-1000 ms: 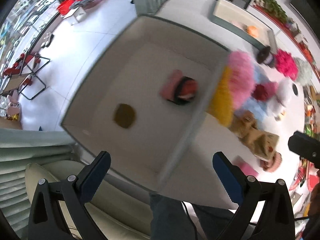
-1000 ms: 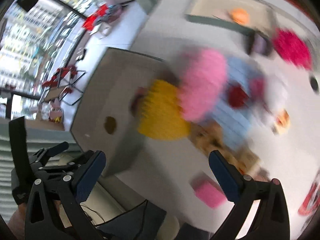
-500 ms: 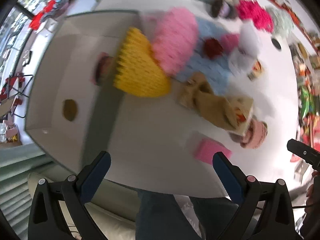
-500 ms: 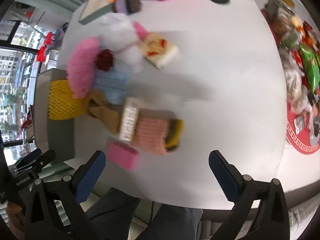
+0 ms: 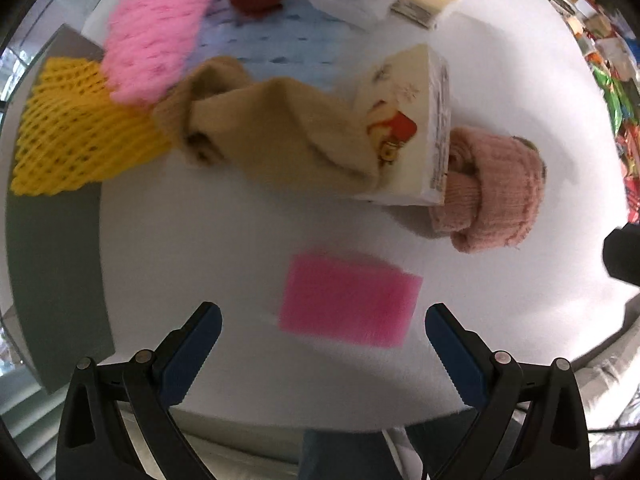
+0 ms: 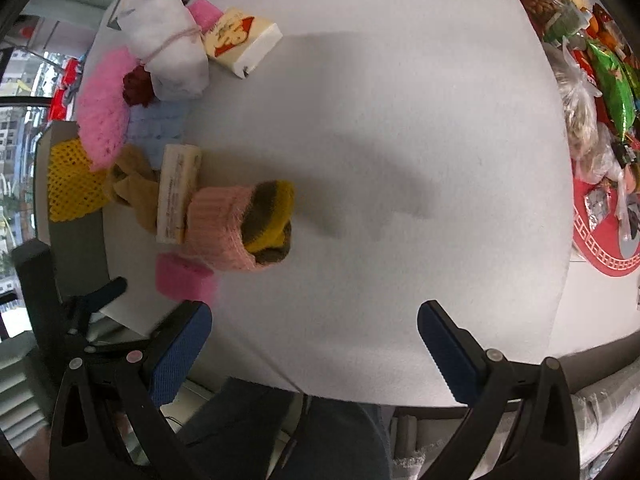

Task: Organize soft objects
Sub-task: 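Move both grippers back from the box to the items on the table, then grasp the pink sponge with the left gripper while the right gripper grasps the pink knit beanie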

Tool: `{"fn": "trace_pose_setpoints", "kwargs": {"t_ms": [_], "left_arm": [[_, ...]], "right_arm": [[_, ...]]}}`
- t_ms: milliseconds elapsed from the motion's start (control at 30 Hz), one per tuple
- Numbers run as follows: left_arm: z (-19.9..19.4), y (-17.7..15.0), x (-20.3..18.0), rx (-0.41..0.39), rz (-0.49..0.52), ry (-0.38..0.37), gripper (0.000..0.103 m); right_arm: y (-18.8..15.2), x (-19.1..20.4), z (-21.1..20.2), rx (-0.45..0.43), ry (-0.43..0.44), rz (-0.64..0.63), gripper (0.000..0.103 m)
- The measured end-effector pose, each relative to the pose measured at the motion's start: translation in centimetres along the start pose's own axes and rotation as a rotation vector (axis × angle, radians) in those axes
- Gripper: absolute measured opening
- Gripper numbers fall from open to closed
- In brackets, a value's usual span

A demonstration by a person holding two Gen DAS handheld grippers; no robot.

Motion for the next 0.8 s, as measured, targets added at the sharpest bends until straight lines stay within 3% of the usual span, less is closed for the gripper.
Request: {"fn": "trace_pose_setpoints", "kwargs": {"t_ms": [200,533,800], "left_arm": [[1.5,0.4,1.9,-0.017,-0.109,0.042,0.103],[3.2,0.0,4.3,0.023,-0.232,-0.084,0.103],[3.5,0.2,4.9,0.025,-0.237,-0.084,0.103]], "right_arm": [[1.7,2.6,1.8,-0.001,-0.050,-0.098,0.103],[3.7,5.0,6.7,0.051,-0.135,-0.173,0.103],[3.6,5.9,8.1,0.077,-0.273,-0.249,0.103]]}}
Point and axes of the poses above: each gripper's, at about its wrist camera, not at the fingertips, and z roughly the way its jaws point, x to its left, y to its top, the point moved 7 cm from there along z, roughly the way its jaws point, and after that the axes turned 3 degrees about z, right-handed, at the moved point
